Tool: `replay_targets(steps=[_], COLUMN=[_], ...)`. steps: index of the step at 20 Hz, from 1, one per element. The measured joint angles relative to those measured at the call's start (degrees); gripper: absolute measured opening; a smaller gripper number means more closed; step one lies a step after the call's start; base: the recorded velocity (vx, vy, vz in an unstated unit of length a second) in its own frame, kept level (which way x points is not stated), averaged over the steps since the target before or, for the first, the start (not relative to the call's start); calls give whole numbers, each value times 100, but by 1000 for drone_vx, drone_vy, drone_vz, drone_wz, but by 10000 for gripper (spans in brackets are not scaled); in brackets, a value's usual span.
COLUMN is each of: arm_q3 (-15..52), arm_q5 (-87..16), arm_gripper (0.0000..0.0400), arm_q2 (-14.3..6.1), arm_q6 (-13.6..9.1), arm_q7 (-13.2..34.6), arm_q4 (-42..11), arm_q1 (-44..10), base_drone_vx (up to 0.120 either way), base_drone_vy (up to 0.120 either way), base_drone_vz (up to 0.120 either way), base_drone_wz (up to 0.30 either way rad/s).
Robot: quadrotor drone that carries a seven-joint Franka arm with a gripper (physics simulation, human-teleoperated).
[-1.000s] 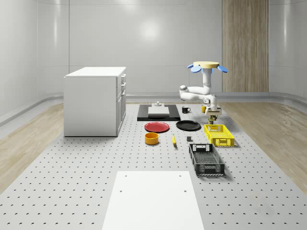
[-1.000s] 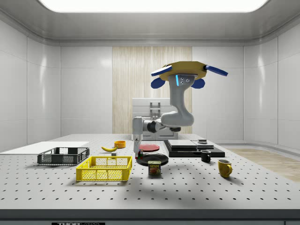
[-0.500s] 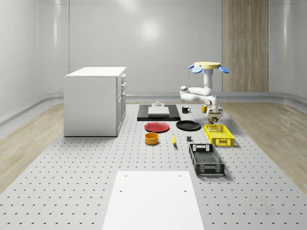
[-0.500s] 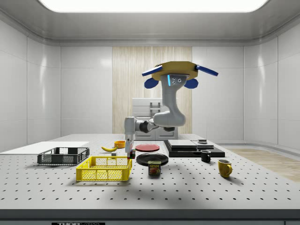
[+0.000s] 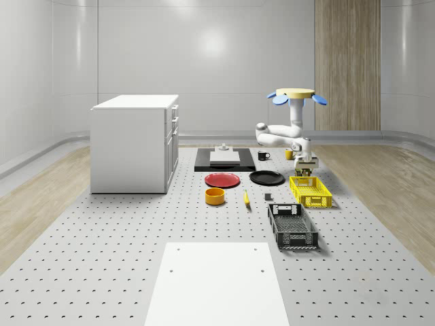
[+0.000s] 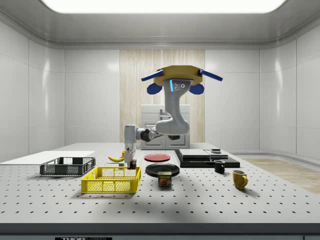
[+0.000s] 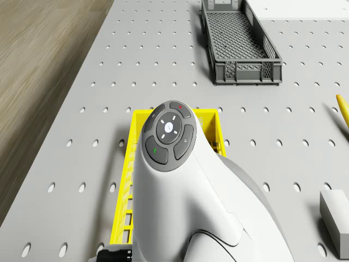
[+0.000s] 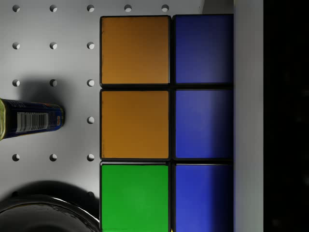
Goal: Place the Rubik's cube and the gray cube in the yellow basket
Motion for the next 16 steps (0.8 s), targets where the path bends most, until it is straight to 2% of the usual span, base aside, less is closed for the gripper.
replay_targets(steps=[7,9,14,16], arm_q3=[5,6,2,-72], arm_q5=[14,18,19,-48], arm_gripper=[325,325,325,325], arm_q2=[-34,-43,-66,-78], arm_q6=[32,41,64,99], arm_q7=[6,8,12,12], arm_q4=[1,2,4,18], arm_q1=[-8,-10,-16,-26], base_drone_vx=[120,0,0,0], base_drone_vy=[0,0,0,0], base_drone_vz=[0,0,-120,-20], base_drone_wz=[0,0,0,0])
